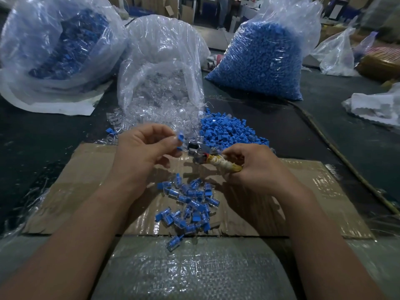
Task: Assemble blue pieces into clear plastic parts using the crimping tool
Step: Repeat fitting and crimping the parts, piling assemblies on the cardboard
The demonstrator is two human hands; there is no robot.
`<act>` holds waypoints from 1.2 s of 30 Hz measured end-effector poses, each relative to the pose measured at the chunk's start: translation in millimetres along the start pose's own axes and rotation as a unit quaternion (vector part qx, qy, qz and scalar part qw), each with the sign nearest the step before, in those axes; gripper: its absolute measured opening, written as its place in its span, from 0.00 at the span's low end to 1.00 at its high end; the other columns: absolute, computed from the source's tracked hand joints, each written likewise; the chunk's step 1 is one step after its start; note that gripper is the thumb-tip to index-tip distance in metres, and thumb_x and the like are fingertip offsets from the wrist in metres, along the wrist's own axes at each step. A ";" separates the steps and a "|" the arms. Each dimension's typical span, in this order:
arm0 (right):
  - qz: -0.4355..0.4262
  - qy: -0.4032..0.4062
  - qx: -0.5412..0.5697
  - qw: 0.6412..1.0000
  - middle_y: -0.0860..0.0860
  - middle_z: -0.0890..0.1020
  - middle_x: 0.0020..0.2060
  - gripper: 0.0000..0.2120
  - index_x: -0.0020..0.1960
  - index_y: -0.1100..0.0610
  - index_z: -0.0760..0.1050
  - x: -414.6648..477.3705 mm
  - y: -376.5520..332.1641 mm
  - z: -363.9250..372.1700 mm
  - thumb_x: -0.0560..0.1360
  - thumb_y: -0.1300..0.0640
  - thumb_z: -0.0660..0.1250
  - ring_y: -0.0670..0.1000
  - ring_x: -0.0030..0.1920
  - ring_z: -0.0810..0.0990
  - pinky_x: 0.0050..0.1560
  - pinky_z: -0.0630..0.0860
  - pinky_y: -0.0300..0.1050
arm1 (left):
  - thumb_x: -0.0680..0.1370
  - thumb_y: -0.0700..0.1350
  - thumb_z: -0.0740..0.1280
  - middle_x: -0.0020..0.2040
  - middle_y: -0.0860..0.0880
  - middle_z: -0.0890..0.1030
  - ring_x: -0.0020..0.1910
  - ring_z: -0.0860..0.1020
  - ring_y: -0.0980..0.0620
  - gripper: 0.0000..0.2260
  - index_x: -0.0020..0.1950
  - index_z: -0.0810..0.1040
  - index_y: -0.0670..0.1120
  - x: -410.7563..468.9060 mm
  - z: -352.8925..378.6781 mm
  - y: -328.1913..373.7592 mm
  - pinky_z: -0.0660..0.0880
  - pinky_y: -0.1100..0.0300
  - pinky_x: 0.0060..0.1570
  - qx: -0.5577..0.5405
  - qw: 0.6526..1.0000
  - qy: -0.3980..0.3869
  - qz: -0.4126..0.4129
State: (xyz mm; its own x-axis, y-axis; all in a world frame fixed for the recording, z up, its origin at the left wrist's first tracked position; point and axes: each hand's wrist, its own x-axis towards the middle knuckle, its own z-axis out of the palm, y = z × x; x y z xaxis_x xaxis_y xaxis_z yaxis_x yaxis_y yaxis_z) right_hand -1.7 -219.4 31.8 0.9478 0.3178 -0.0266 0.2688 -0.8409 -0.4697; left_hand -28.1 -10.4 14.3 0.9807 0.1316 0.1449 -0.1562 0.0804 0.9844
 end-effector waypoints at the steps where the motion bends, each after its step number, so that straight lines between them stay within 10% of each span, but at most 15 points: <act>1: 0.004 -0.009 0.004 1.000 0.42 0.77 0.44 0.20 0.56 0.49 0.77 -0.5 0.7 -1.0 0.65 0.56 0.75 0.45 0.47 0.75 0.45 0.69 0.41 | 0.64 0.43 0.71 0.31 0.50 0.81 0.29 0.78 0.56 0.02 0.35 0.81 0.49 -1.3 0.3 1.6 0.74 0.66 0.25 0.003 0.999 -0.033 -0.015; 14: 0.005 -0.048 -0.033 0.998 0.38 0.70 0.40 0.30 0.57 0.48 0.74 3.3 -0.3 5.5 0.58 0.44 0.78 0.43 0.46 0.71 0.43 0.68 0.42 | 0.56 0.47 0.74 0.34 0.48 0.83 0.32 0.81 0.56 0.10 0.37 0.84 0.52 -9.7 8.0 8.0 0.75 0.69 0.33 0.125 0.952 -0.271 -0.075; 18: 0.005 -0.058 -0.039 0.998 0.38 0.68 0.42 0.32 0.58 0.47 0.72 4.6 1.7 6.4 0.57 0.43 0.78 0.41 0.44 0.69 0.39 0.64 0.39 | 0.60 0.44 0.72 0.32 0.49 0.82 0.28 0.78 0.60 0.05 0.35 0.82 0.47 -8.3 8.3 5.9 0.73 0.72 0.29 0.085 0.972 -0.213 -0.049; 24: 0.004 -0.080 -0.050 0.996 0.42 0.67 0.48 0.37 0.64 0.47 0.68 4.6 4.2 5.9 0.59 0.42 0.77 0.45 0.51 0.67 0.47 0.63 0.42 | 0.72 0.37 0.69 0.42 0.51 0.81 0.39 0.77 0.59 0.09 0.50 0.80 0.47 8.5 2.7 -13.2 0.74 0.71 0.35 0.246 0.965 0.090 0.027; 29: 0.008 -0.099 -0.034 0.995 0.41 0.66 0.51 0.37 0.66 0.46 0.67 2.6 4.7 3.0 0.60 0.41 0.75 0.44 0.53 0.65 0.50 0.63 0.42 | 0.77 0.43 0.65 0.68 0.47 0.68 0.66 0.65 0.49 0.23 0.71 0.65 0.50 16.2 0.6 -28.1 0.60 0.55 0.66 0.458 0.888 0.014 0.038; 36: 0.002 -0.085 -0.010 0.996 0.40 0.70 0.49 0.32 0.63 0.47 0.71 1.0 4.5 0.9 0.62 0.42 0.75 0.43 0.51 0.69 0.44 0.65 0.39 | 0.79 0.46 0.61 0.70 0.47 0.69 0.68 0.63 0.47 0.21 0.72 0.65 0.49 19.2 -1.8 -34.0 0.58 0.52 0.67 0.534 0.844 -0.043 0.027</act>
State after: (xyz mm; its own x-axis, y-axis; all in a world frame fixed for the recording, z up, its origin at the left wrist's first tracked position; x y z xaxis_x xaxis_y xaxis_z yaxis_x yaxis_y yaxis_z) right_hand 0.2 -222.5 28.8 0.9067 0.3827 -0.1775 0.2701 -0.8499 -0.4524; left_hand -4.2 -8.9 -16.6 0.9875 0.0304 0.1546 -0.0513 -0.8655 0.4983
